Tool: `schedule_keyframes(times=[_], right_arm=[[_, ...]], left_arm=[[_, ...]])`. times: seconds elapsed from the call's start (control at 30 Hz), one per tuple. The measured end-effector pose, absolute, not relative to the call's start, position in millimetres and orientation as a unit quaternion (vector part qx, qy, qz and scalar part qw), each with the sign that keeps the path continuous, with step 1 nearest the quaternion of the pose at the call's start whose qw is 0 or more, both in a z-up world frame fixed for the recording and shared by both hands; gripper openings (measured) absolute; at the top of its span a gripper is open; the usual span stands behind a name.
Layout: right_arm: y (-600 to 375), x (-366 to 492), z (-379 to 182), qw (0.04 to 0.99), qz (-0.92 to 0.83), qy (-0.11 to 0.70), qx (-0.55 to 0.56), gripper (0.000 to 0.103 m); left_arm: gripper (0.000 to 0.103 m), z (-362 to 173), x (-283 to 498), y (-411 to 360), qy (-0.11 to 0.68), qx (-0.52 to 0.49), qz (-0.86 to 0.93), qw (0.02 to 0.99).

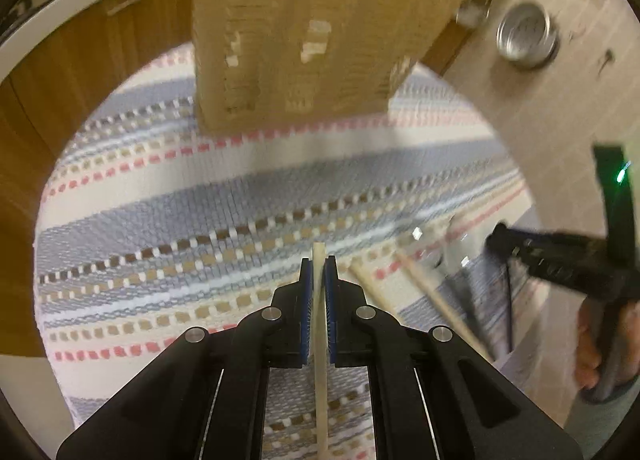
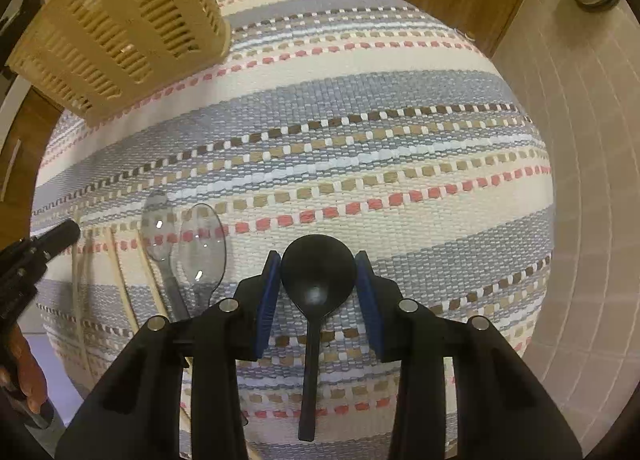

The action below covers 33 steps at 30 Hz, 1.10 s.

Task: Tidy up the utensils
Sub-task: 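Lift the chopstick and black ladle into the beige holder with both tools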

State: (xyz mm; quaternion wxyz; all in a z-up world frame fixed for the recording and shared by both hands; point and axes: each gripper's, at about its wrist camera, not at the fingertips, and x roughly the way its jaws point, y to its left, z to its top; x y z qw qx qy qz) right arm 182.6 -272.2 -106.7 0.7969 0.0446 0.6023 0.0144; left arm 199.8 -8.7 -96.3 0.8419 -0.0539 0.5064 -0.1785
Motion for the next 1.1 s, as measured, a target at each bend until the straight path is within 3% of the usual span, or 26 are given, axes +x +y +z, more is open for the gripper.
schedule_keyframes(times=[0.57, 0.83, 1.1], right_arm=[[-258.1, 160.4, 66.1, 0.929, 0.122, 0.332, 0.110, 0.034], [-237.9, 209.9, 108.5, 0.966, 0.118, 0.194, 0.125, 0.034], [-226.1, 261.6, 97.9, 0.976, 0.107, 0.135, 0.131, 0.034]], left_arm=[[0.004, 75.8, 174.3, 33.3, 0.177, -0.139, -0.172, 0.959], [0.004, 112.1, 206.9, 39.5, 0.048, -0.168, -0.119, 0.978], [0.004, 105.4, 235.6, 28.7, -0.027, -0.134, -0.053, 0.989]])
